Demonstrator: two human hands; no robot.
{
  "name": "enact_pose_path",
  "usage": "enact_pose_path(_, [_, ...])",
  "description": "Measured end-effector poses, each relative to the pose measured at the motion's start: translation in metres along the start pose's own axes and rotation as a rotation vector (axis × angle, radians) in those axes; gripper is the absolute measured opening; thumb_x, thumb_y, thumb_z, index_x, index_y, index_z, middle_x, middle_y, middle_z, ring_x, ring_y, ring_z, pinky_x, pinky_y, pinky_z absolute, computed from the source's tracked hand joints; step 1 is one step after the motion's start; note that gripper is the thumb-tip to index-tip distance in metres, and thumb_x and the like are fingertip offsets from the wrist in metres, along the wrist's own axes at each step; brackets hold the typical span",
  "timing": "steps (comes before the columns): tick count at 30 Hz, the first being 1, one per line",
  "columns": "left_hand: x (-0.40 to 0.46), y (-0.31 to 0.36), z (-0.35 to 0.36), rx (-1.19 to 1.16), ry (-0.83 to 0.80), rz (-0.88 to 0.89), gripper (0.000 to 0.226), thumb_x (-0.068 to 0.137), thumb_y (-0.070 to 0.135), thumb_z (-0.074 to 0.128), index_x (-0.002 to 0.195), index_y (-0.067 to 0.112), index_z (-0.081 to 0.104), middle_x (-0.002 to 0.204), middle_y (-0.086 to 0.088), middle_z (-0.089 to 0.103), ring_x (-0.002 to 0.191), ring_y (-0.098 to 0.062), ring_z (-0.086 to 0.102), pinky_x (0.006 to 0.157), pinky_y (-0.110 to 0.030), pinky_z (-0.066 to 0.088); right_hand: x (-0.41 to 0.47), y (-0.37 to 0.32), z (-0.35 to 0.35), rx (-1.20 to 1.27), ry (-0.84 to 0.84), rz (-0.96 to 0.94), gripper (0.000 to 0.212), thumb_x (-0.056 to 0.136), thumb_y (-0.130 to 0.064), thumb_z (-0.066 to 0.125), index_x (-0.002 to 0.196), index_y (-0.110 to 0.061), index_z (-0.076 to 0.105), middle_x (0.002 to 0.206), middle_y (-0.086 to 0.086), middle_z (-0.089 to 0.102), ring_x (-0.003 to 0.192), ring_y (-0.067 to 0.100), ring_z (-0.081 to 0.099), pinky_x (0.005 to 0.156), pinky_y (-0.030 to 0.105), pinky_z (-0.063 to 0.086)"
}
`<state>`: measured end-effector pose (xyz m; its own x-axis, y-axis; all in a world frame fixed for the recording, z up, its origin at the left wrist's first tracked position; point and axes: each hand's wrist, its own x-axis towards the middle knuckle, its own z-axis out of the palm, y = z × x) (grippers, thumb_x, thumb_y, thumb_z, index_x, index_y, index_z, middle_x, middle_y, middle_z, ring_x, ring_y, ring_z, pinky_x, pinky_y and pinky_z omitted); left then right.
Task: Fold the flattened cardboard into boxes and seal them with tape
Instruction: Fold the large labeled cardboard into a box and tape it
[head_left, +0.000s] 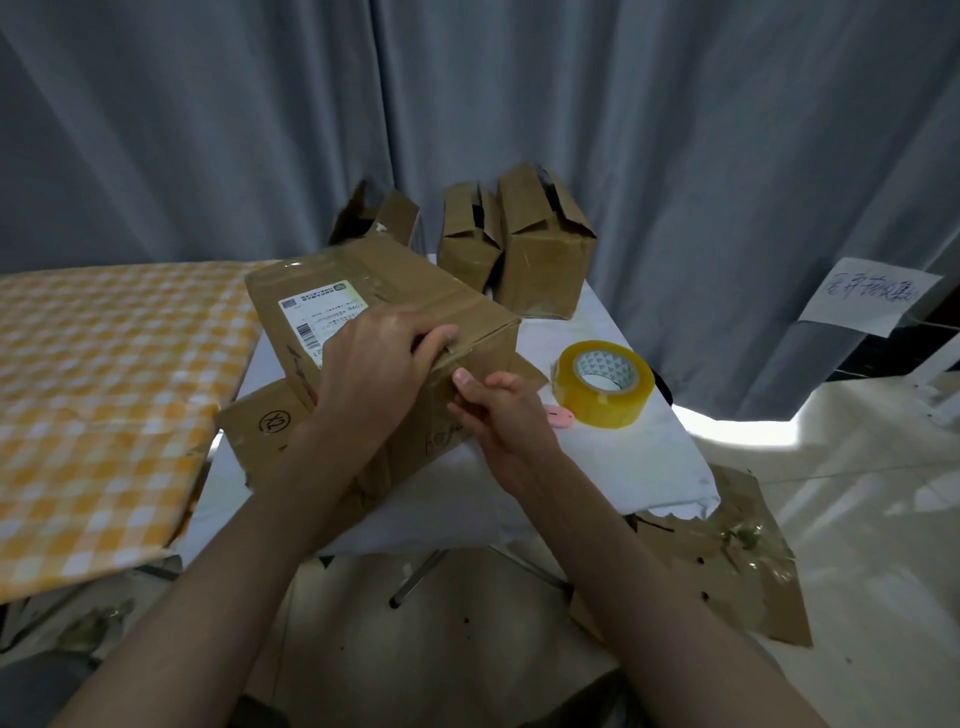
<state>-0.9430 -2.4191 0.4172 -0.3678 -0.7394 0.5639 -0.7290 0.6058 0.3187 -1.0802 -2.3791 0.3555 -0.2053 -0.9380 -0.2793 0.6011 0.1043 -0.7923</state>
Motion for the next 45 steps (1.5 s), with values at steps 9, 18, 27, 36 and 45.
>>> enact_pose_path(9, [0.000,0.011,0.000,0.161,-0.079,-0.004,0.037,0.078,0.054,0.073,0.094,0.022,0.064,0.098,0.004,0.067,0.094,-0.020,0.057,0.075,-0.037,0.046,0.002,-0.016,-0.018,-0.638,0.147,-0.033,0.042,0.073,-0.031,0.087,0.093,-0.013,0.054,0.095,0.010,0.066,0.083,0.019,0.064,0.068,0.033,0.057])
enact_pose_path(18, [-0.003,0.021,0.006,0.236,-0.131,0.016,0.051,0.076,0.042,0.079,0.109,0.018,0.048,0.111,-0.001,0.053,0.087,-0.025,0.060,0.067,-0.038,0.048,0.022,-0.045,-0.024,-1.308,-0.049,-1.083,0.043,0.081,-0.039,0.077,0.120,-0.022,0.068,0.133,0.002,0.054,0.117,0.023,0.048,0.096,0.035,0.041])
enact_pose_path(27, [-0.005,0.020,0.004,0.177,-0.193,-0.007,0.038,0.088,0.038,0.067,0.113,0.017,0.046,0.115,-0.003,0.056,0.088,-0.025,0.061,0.068,-0.035,0.044,0.014,-0.053,-0.006,-1.525,-0.054,-1.182,0.030,0.076,-0.026,0.079,0.103,-0.015,0.072,0.109,0.001,0.069,0.111,0.024,0.053,0.091,0.037,0.039])
enact_pose_path(36, [0.031,-0.042,-0.034,0.114,-0.594,-0.105,0.063,0.103,0.056,0.020,0.158,0.025,0.020,0.165,0.008,0.012,0.152,-0.015,0.009,0.122,-0.036,0.007,0.011,-0.045,-0.005,-1.523,-0.293,-1.188,0.039,0.089,-0.022,0.068,0.128,-0.018,0.067,0.125,0.007,0.065,0.114,0.030,0.059,0.097,0.048,0.049])
enact_pose_path(45, [0.091,-0.105,-0.017,0.304,-0.556,-0.292,0.081,0.094,0.074,0.019,0.159,0.026,0.012,0.166,0.006,0.010,0.151,-0.019,0.016,0.118,-0.044,0.022,0.017,-0.051,-0.002,-1.522,-0.290,-1.182,0.035,0.085,-0.040,0.062,0.115,-0.027,0.075,0.112,-0.003,0.071,0.102,0.026,0.066,0.081,0.041,0.057])
